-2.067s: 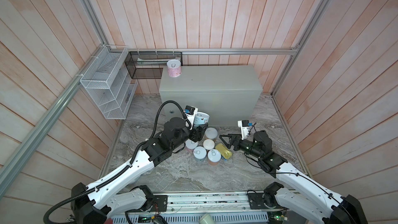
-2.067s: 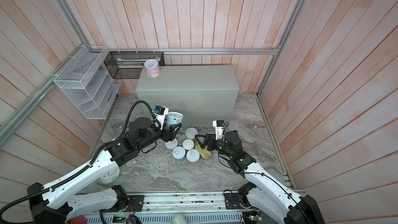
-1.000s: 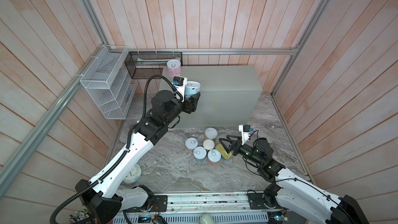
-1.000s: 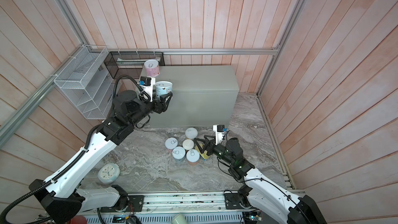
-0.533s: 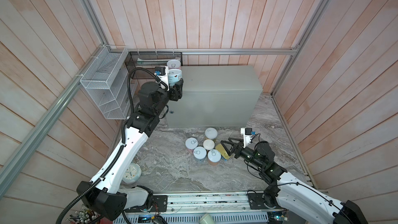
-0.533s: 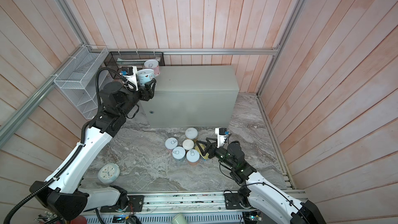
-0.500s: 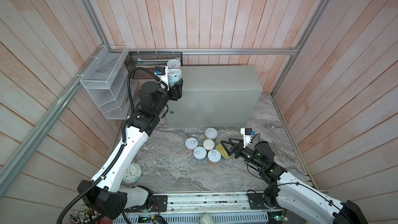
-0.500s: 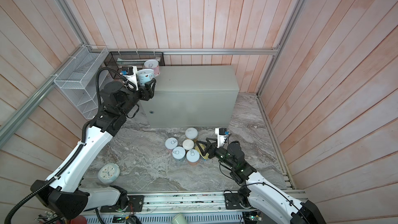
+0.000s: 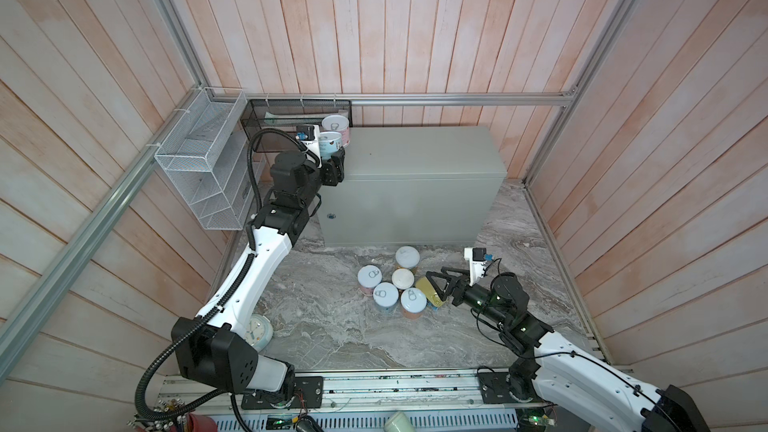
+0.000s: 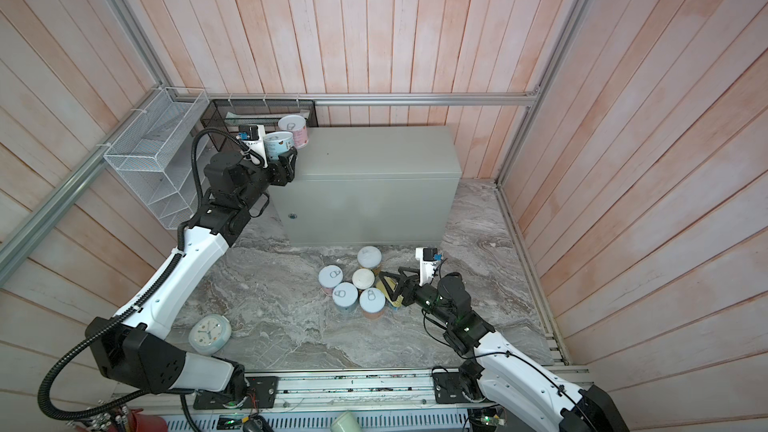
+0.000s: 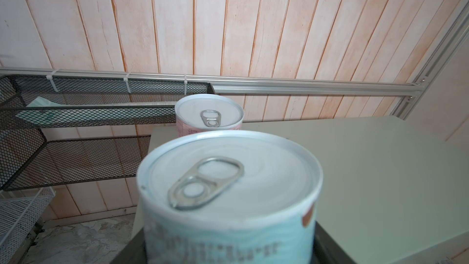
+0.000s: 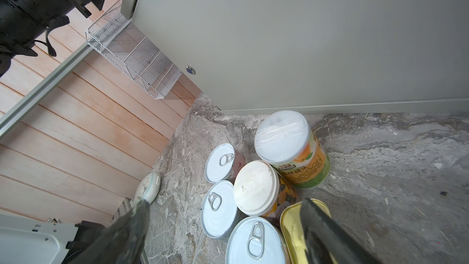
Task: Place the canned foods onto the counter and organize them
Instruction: 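Lower the teal can onto the cabinet top in front of the pink can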
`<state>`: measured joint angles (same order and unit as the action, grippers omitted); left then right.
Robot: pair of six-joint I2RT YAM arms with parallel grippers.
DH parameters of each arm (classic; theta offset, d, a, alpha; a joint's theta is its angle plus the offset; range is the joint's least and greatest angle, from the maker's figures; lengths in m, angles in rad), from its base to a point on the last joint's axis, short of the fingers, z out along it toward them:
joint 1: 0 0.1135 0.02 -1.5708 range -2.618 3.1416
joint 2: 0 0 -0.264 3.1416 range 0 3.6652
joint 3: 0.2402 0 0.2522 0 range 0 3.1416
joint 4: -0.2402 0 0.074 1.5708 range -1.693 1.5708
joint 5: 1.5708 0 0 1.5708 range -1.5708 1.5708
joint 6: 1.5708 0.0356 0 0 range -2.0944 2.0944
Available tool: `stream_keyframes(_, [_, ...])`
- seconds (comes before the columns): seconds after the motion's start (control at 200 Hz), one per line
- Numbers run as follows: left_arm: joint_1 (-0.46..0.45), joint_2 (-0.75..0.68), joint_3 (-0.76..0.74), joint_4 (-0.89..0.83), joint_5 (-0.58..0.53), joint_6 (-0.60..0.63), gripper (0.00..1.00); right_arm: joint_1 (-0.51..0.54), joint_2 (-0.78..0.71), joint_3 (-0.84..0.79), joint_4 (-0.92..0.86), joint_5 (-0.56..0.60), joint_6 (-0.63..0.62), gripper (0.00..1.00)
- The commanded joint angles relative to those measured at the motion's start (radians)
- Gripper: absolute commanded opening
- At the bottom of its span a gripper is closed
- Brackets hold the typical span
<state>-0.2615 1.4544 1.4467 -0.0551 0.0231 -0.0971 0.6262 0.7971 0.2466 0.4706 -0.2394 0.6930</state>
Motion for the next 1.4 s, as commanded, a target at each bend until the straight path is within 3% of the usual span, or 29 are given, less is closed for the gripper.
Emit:
stream_keyframes(0.0, [0.007,0.014,0.0,0.105,0.041,0.013,0.55,0.004,0.003,-0.021,0.006,0.022,0.02,0.92])
stream_keyframes(0.6, [0.009,0.099,0.012,0.135,0.063,0.046,0.62,0.005,0.003,-0.018,-0.021,0.065,0.041,0.92])
stream_keyframes(0.655, [0.009,0.104,0.013,0.136,0.063,0.046,0.68,0.004,-0.006,-0.022,-0.023,0.067,0.043,0.92])
stream_keyframes(0.81, [0.009,0.107,0.013,0.126,0.067,0.047,1.0,0.005,-0.021,-0.021,-0.041,0.071,0.042,0.92])
stream_keyframes(1.39, [-0.012,-0.009,-0.025,0.008,0.008,0.003,1.0,0.004,-0.05,-0.02,-0.067,0.092,0.094,0.94])
